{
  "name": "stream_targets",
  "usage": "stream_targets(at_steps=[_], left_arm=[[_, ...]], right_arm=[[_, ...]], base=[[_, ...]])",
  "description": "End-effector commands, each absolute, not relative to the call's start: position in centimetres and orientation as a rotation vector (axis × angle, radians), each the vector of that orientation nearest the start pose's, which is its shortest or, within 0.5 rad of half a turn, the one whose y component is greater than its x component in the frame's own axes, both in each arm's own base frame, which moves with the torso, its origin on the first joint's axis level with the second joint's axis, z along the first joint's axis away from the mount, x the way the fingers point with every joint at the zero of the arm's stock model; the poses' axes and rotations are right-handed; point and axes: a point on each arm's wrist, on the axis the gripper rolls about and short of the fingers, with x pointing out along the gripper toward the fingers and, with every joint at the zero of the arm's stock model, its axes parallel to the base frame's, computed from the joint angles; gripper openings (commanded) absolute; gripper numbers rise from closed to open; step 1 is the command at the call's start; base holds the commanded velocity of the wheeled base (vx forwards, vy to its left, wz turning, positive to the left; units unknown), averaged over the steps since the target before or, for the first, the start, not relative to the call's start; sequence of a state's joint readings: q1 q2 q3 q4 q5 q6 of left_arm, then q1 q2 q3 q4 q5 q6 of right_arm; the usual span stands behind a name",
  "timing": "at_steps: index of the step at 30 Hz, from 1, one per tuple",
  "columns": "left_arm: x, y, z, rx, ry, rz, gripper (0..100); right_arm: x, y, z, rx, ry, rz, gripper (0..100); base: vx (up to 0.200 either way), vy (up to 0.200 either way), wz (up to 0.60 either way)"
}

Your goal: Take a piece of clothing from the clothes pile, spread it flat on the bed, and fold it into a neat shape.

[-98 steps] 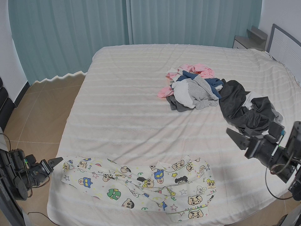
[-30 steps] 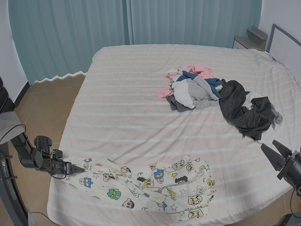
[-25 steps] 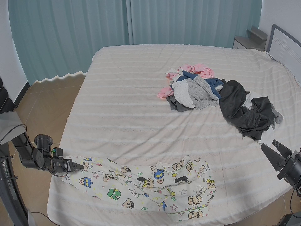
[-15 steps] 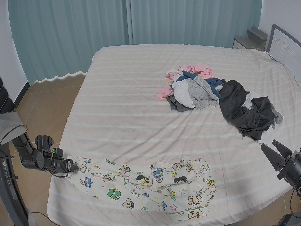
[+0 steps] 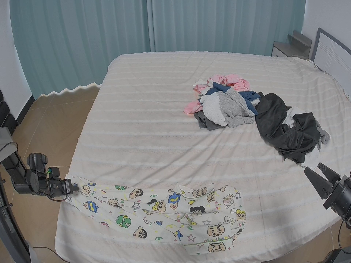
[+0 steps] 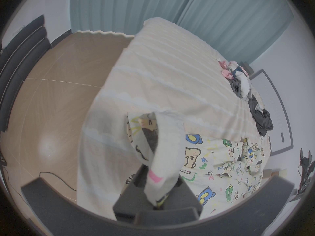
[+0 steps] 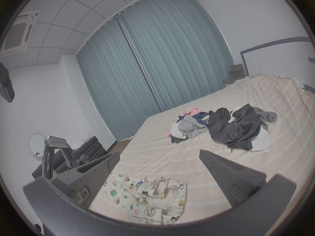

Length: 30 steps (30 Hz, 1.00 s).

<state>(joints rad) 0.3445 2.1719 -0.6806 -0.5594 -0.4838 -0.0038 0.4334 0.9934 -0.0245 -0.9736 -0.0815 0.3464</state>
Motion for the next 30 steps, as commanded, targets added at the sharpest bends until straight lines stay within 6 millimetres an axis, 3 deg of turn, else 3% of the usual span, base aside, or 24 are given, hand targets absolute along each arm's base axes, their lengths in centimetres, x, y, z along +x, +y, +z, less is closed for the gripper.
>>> stream_targets(at_steps=[1,2,5,14,22,28,30], left_arm=[[29.8,10.9,1.3,-0.38,0.807,-0.099,0],[29.2,12.2,1.9,-0.395,0.777,-0.076,0],[28.8,13.1,2.4,-0.408,0.754,-0.062,0],[26.0,19.3,3.5,-0.493,0.643,0.051,0],[23.5,25.5,6.4,-0.561,0.549,0.152,0],[22.7,25.8,8.7,-0.579,0.543,0.151,0],[23.0,24.4,9.9,-0.557,0.536,0.122,0]], right_arm=[[9.2,4.0,15.0,0.344,0.058,0.35,100],[9.2,4.0,15.0,0.344,0.058,0.35,100],[9.2,4.0,15.0,0.344,0.058,0.35,100],[9.2,4.0,15.1,0.344,0.057,0.35,100],[9.2,4.0,15.1,0.345,0.054,0.349,100],[9.2,4.1,15.1,0.345,0.054,0.351,100],[9.2,4.0,15.1,0.345,0.055,0.349,100]], base=[[0.0,0.0,0.0],[0.0,0.0,0.0],[0.0,0.0,0.0],[0.0,0.0,0.0],[0.0,0.0,0.0],[0.0,0.0,0.0],[0.0,0.0,0.0]])
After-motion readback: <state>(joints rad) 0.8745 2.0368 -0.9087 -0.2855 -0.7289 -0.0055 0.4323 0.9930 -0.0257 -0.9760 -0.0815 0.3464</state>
